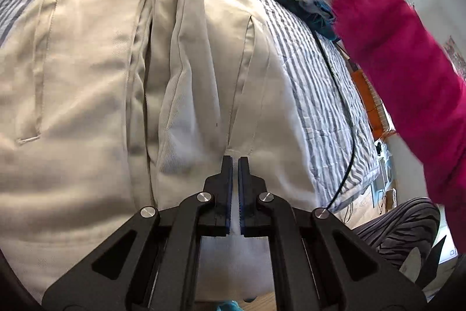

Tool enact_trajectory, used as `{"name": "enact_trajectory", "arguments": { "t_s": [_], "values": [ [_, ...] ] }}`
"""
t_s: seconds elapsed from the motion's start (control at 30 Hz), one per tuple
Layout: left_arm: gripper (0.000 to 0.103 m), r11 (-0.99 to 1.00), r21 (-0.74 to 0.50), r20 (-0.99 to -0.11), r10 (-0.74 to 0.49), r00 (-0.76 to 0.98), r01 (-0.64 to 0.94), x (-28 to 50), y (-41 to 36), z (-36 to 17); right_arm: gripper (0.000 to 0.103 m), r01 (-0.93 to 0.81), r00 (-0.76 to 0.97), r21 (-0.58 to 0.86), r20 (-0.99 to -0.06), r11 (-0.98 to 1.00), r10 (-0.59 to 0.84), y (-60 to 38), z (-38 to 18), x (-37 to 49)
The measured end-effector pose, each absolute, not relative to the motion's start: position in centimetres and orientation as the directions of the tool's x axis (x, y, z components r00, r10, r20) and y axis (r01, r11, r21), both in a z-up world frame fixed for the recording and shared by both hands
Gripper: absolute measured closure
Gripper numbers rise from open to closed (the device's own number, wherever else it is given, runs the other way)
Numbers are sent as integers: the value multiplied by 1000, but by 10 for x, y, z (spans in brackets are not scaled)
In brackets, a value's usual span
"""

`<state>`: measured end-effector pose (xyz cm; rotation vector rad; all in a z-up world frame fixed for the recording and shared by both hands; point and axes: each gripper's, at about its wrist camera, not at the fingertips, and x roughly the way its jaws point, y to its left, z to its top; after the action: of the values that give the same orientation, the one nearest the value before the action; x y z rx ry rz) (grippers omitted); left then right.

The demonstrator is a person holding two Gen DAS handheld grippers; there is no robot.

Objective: Fold large clothes

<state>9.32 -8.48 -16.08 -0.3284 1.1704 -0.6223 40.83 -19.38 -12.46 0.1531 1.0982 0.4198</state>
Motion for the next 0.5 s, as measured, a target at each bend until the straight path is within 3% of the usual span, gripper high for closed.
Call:
{"name": "enact_trajectory", "arguments": {
  "t_s": [0.17, 0.4, 0.5],
  "values": [
    [102, 800, -504, -750, -592, 294, 325, 81, -78, -140, 87, -255, 386, 351, -817, 901, 428, -207, -121, 348],
    [102, 829, -454, -749, -554, 364, 327, 62, -47, -114, 88, -229, 299, 357, -860, 906, 414, -175, -175, 320],
    [102, 844, -442, -747, -534, 396, 304, 59, -26, -100, 87, -290, 312, 258, -885, 922, 346, -154, -175, 306]
  ]
}}
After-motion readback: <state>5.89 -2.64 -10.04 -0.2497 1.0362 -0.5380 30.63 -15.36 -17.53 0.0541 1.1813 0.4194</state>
